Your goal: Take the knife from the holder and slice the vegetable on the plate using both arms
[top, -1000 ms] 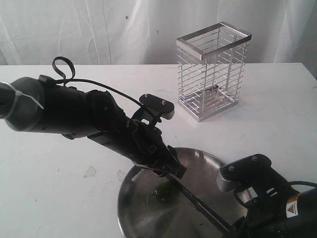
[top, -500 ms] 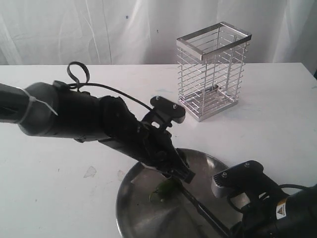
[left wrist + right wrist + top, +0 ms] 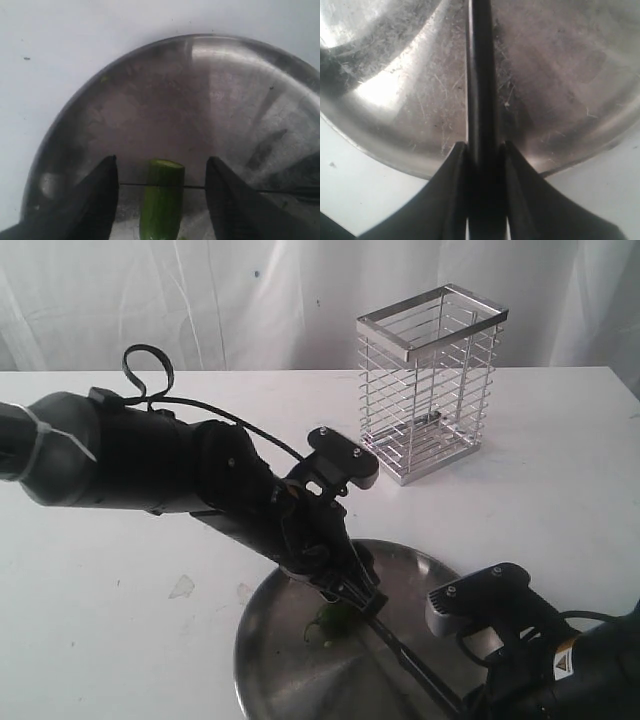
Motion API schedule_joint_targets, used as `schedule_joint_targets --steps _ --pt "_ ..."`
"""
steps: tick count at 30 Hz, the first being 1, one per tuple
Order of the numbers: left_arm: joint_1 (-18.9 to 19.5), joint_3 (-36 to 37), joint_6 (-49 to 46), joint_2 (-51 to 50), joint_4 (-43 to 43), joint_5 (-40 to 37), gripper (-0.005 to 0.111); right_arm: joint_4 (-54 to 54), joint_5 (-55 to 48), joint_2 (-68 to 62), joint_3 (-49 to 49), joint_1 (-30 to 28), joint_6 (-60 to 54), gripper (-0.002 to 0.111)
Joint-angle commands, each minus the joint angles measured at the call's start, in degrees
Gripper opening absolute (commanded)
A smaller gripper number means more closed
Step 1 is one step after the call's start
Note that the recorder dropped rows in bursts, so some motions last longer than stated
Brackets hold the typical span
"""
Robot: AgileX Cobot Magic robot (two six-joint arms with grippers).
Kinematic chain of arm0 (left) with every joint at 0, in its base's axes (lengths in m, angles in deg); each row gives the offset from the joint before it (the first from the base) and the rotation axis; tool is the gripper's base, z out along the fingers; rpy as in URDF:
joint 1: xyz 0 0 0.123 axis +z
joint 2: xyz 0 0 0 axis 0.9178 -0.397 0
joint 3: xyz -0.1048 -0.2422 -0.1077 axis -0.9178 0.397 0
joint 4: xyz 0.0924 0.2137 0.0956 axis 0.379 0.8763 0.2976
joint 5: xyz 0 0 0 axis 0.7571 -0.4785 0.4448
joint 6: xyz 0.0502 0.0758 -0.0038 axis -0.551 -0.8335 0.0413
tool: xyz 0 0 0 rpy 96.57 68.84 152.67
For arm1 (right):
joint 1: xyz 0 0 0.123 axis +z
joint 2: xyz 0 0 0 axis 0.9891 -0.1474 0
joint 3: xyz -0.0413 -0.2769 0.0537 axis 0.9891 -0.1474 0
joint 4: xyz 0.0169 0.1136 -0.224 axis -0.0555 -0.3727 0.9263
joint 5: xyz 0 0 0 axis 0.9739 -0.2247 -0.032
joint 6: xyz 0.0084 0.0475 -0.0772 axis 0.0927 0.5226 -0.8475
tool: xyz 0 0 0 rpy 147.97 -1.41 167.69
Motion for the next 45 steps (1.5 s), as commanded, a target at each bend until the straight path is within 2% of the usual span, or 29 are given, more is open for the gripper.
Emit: schedule_joint_targets --steps 1,9,19,34,45 --pt "-0.29 -0.12 0.08 -0.18 -0.11 -1.68 0.056 -0.08 0.29 -0.11 -0.10 -0.03 0.21 0.000" --pt "-0.37 -0.12 -0.03 -1.32 -0.11 -1.82 0.056 -0.08 0.29 -0.11 -0.10 -0.03 0.21 0.000" --pt "-1.97 -0.12 -0.14 -10.20 -0.32 -1.16 0.056 -0.08 0.29 -0.04 -0.10 -0.03 0.10 0.000" --pt "-1.97 -0.12 -0.14 2.22 2.22 2.70 0.056 -0.08 0.40 -0.04 -0.10 -0.03 0.11 0.000" --pt "-2.16 -0.12 0.09 -2.91 2.00 0.13 0.056 -0.08 0.40 -0.04 -0.10 -0.03 0.11 0.000"
